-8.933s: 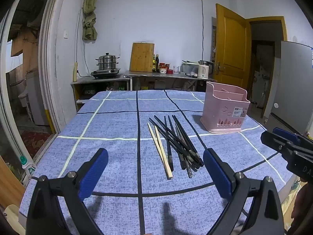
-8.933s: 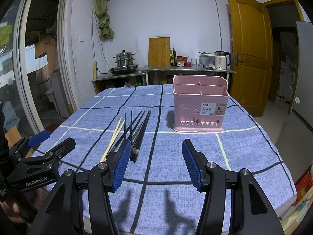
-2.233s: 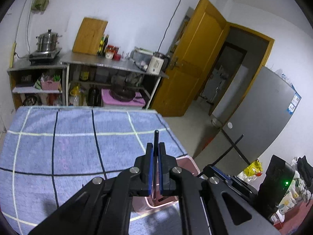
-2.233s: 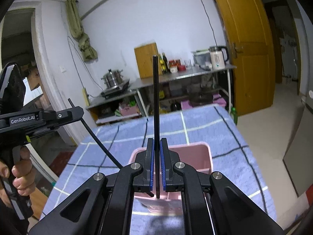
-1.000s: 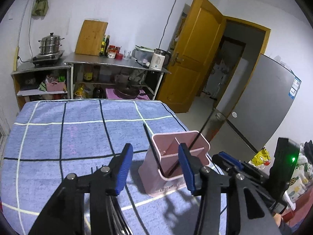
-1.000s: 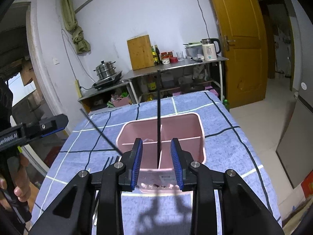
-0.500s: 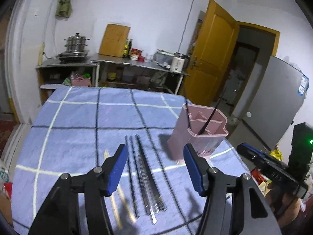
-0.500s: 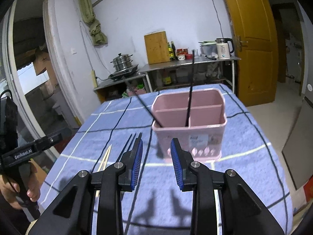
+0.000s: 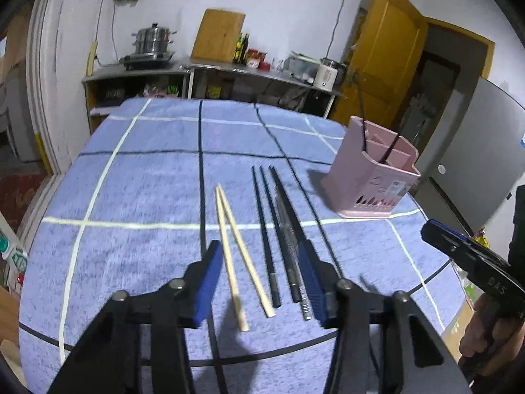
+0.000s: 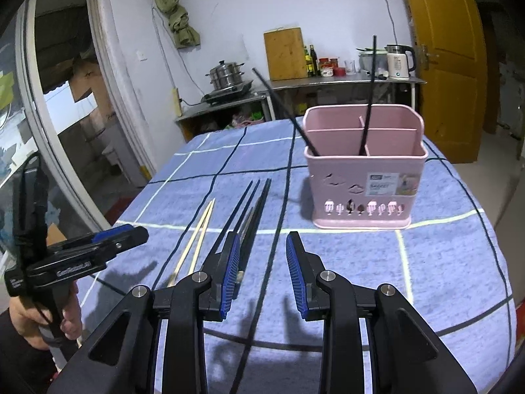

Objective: Organize utensils
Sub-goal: 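Grasp a wooden chopstick with the left gripper while the right gripper grasps another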

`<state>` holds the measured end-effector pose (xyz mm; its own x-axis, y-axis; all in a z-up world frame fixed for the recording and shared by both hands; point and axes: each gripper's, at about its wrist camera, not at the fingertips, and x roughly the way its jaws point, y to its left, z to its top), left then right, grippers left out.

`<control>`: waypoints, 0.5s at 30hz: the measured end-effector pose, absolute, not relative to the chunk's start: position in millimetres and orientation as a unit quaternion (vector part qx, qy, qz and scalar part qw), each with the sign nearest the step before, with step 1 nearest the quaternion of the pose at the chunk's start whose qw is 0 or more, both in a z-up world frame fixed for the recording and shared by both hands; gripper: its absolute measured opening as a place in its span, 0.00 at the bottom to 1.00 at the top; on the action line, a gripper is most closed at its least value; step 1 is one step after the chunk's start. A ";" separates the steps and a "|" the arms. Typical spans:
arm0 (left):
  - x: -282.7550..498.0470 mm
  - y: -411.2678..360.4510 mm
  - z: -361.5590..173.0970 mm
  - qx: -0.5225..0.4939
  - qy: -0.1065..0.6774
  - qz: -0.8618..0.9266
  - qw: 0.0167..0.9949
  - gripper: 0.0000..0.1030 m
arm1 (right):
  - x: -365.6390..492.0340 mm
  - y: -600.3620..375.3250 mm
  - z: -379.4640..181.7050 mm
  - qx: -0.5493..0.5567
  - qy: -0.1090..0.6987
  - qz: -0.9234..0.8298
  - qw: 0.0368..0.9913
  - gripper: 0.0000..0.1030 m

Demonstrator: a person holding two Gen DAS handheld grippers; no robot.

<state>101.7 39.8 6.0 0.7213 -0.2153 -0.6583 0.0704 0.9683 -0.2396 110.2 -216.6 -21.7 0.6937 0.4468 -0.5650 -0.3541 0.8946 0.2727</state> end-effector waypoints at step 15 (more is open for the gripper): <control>160.8 53.7 -41.1 -0.107 0.415 -0.052 0.902 0.37 | 131.2 -185.0 -41.3 0.061 0.355 0.242 0.901 0.27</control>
<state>160.8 53.7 -41.1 0.6501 -0.1819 -0.7378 0.0048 0.9719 -0.2353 131.2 -185.0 -41.3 0.6310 0.4800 -0.6095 -0.3935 0.8751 0.2818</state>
